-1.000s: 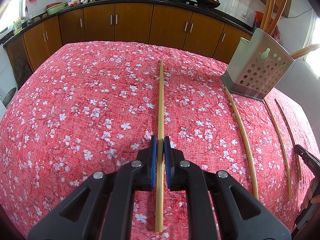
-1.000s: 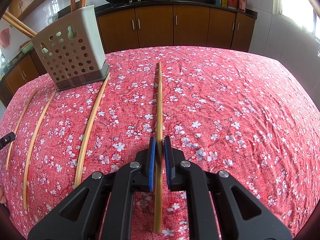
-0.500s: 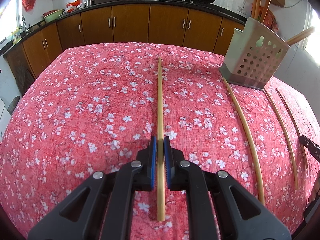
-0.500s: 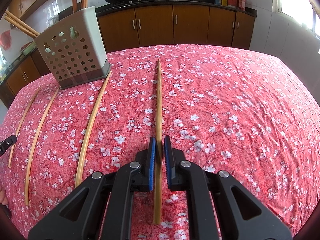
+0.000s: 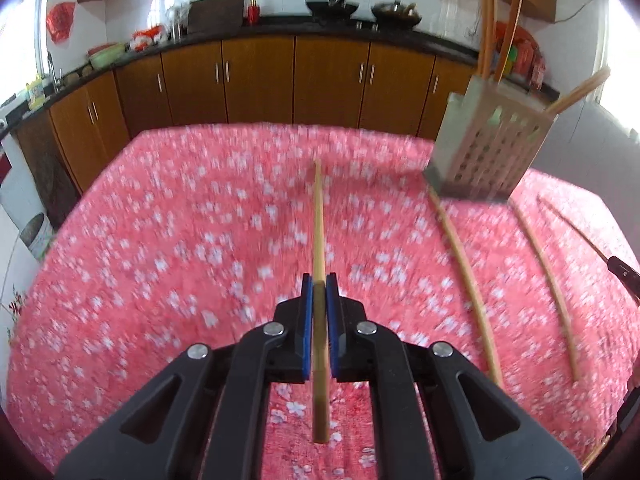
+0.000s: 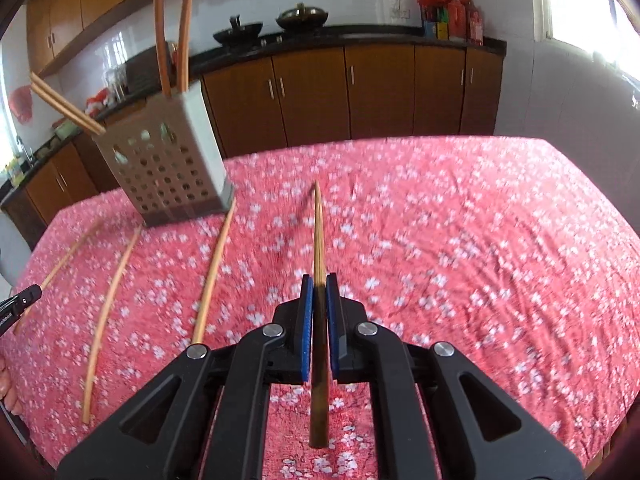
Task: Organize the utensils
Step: 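Lift the left tool's chopstick upright over the holder while the right tool does likewise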
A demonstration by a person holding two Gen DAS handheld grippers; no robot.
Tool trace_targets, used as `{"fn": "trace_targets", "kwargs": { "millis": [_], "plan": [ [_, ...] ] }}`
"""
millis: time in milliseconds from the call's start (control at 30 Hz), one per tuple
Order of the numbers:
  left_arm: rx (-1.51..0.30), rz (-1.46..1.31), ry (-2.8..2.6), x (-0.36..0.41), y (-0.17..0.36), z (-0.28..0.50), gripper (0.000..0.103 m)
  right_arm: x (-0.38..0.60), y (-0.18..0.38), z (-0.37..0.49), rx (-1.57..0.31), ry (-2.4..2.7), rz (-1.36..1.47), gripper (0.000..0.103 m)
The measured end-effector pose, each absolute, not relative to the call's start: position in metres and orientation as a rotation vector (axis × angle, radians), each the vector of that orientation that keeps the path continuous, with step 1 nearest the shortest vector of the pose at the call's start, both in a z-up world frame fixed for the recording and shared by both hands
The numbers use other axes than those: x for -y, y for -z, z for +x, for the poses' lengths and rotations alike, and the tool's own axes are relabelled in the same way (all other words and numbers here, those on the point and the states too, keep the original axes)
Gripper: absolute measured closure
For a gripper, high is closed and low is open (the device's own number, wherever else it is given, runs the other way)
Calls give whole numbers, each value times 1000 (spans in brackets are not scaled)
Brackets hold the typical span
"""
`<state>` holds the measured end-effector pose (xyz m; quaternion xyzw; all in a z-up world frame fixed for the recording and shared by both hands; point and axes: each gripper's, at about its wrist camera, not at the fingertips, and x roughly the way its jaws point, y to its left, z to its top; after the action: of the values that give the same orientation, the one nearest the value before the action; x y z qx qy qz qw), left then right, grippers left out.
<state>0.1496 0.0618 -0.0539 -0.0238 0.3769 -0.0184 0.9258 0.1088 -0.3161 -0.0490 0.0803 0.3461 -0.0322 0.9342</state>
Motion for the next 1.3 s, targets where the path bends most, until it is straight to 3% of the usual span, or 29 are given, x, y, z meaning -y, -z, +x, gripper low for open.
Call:
{"fn": "trace_targets", "kwargs": {
  "millis": [300,700,1067,1300],
  "plan": [
    [-562,-95,77,-59,-30,136,95,317,-3,98,-547,63,189,96],
    [-480,-74,181,-31,-87,134,96,301,-59,103,-421,-44,202,96],
    [-296,-98,280,18,-163,140,96,269,-144,107,-156,-191,210,96],
    [-137,-149,220,46,-202,178,96,259,-145,145,-89,-164,173,96]
  ]
}}
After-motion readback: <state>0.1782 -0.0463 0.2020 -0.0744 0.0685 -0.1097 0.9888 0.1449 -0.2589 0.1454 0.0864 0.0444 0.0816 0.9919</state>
